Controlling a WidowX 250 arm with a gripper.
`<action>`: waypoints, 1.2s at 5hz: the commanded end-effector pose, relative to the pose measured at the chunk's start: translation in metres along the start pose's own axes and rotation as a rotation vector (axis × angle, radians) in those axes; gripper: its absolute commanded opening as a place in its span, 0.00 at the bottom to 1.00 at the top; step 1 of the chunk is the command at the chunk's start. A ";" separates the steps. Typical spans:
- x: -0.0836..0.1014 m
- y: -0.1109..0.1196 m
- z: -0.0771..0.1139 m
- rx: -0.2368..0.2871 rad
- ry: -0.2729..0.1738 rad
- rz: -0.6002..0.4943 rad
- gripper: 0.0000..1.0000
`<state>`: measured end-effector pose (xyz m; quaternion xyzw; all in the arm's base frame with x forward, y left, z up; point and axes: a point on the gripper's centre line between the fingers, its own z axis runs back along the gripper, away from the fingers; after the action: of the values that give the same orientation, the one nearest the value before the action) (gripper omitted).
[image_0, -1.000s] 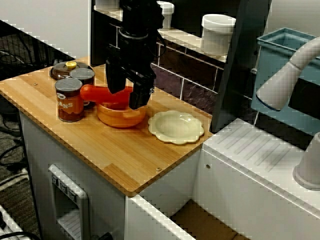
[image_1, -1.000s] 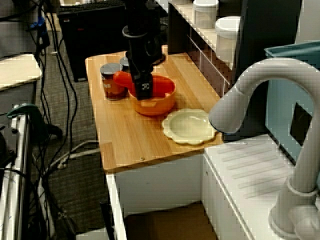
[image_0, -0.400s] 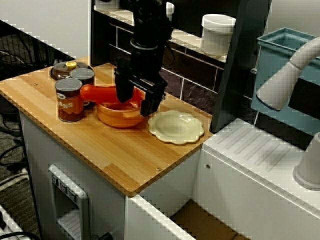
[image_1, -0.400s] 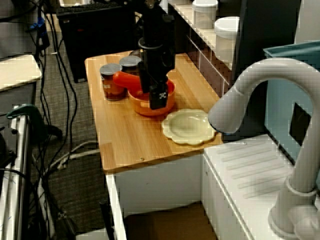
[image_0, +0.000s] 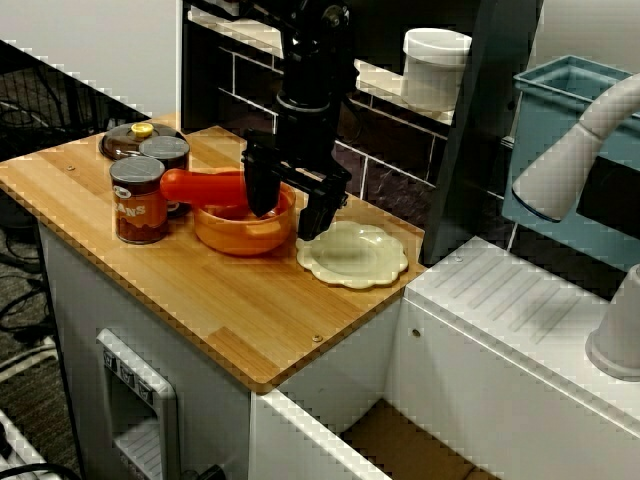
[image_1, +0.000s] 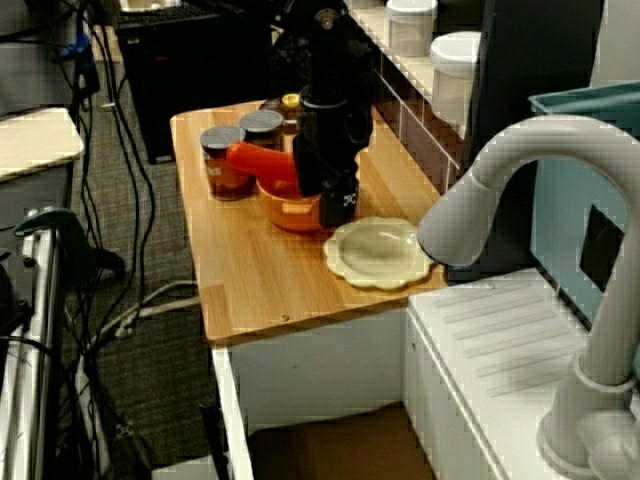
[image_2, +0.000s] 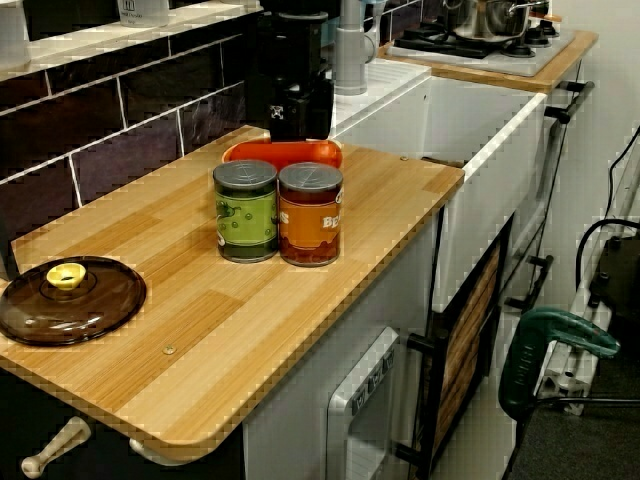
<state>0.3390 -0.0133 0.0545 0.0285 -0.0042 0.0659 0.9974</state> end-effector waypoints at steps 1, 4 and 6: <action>0.014 0.000 0.008 -0.022 -0.051 0.053 0.00; 0.000 0.006 0.019 -0.020 -0.039 0.043 0.00; -0.026 0.011 0.035 -0.019 -0.047 -0.015 0.00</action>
<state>0.3058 -0.0072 0.0719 0.0208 0.0038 0.0566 0.9982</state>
